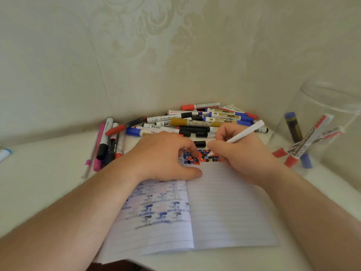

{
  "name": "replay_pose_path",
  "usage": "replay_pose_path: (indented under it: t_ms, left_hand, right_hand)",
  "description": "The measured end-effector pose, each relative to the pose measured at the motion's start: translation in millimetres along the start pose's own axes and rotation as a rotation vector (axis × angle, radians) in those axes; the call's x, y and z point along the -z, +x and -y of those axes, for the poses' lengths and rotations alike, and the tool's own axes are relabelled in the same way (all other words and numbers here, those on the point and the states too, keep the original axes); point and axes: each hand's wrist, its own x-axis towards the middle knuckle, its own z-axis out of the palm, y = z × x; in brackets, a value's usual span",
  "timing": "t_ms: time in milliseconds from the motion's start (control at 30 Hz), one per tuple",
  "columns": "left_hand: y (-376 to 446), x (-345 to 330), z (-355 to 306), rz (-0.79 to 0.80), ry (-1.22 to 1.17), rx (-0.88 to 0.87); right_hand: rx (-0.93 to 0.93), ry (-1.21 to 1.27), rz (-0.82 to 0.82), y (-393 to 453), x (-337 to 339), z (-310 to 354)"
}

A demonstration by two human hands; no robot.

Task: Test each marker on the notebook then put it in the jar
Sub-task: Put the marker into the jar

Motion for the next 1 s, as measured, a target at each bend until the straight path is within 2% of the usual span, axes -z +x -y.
replay_pose_path:
  t_ms: [67, 133, 500, 700, 867, 1000]
  left_hand:
    - [1.0, 0.0, -0.4, -0.001, -0.011, 0.006]
    - [1.0, 0.3, 0.0, 0.008, -0.020, 0.010]
    - [-0.3, 1.8, -1.4, 0.020, -0.013, 0.021]
    - [0.4, 0.9, -1.2, 0.025, -0.013, 0.021]
    - [0.2, 1.5, -2.2, 0.031, -0.003, 0.030]
    - [0.4, 1.1, -1.9, 0.018, -0.007, 0.023]
  right_hand:
    - [0.005, -0.142, -0.028, 0.4, -4.9, 0.2]
    - [-0.033, -0.177, -0.040, 0.4, -9.2, -0.1]
    - [-0.095, -0.178, -0.015, -2.3, -13.3, 1.0]
    - [-0.074, -0.303, -0.036, -2.0, -15.1, 2.1]
    - [-0.084, -0.226, -0.023, -3.1, -12.6, 0.2]
    - [-0.073, -0.260, -0.012, -3.0, -14.7, 1.2]
